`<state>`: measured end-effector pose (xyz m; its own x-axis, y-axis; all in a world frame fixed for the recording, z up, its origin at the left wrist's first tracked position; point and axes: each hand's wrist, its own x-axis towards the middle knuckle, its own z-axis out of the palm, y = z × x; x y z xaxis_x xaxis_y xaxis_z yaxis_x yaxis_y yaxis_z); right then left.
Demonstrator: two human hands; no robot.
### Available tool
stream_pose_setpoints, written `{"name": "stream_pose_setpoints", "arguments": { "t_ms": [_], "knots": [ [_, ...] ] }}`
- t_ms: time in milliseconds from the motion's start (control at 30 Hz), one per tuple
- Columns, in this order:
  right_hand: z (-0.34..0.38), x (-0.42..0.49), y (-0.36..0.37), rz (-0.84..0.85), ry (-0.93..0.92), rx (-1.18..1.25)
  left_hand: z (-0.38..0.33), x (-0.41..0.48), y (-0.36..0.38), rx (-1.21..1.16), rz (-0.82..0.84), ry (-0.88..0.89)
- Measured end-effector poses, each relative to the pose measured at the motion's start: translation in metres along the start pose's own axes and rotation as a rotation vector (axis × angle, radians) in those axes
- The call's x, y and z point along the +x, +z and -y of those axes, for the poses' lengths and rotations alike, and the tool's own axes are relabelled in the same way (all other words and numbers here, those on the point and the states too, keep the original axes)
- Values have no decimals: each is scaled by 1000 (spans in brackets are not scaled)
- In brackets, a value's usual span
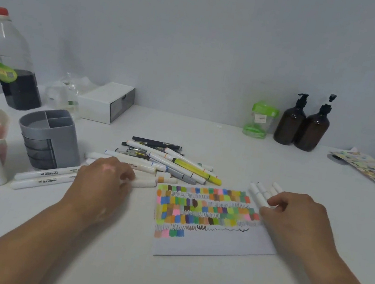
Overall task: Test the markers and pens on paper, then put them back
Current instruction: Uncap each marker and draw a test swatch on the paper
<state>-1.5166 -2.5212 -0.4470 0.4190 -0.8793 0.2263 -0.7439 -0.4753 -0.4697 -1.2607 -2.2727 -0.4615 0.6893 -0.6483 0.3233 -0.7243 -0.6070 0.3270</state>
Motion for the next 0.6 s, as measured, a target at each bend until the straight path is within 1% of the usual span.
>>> {"name": "stream_pose_setpoints", "arguments": {
  "t_ms": [233, 333, 400, 467, 533, 600],
  "knots": [
    [-2, 2, 7, -38, 16, -62, -4, -4, 1, 1, 37, -2],
    [-1, 3, 6, -36, 10, -56, -5, -5, -3, -106, -5, 17],
    [4, 2, 5, -59, -32, 26, -4, -4, -9, -263, -60, 18],
    [16, -6, 7, -63, -148, 160, -8, -4, -13, -494, -77, -5],
    [34, -21, 11, -3, -316, 238, -17, -7, -12, -836, 1, -43],
    [50, -37, 15, 78, -479, 265, -31, -11, -8, -1139, 158, -68]
  ]
}}
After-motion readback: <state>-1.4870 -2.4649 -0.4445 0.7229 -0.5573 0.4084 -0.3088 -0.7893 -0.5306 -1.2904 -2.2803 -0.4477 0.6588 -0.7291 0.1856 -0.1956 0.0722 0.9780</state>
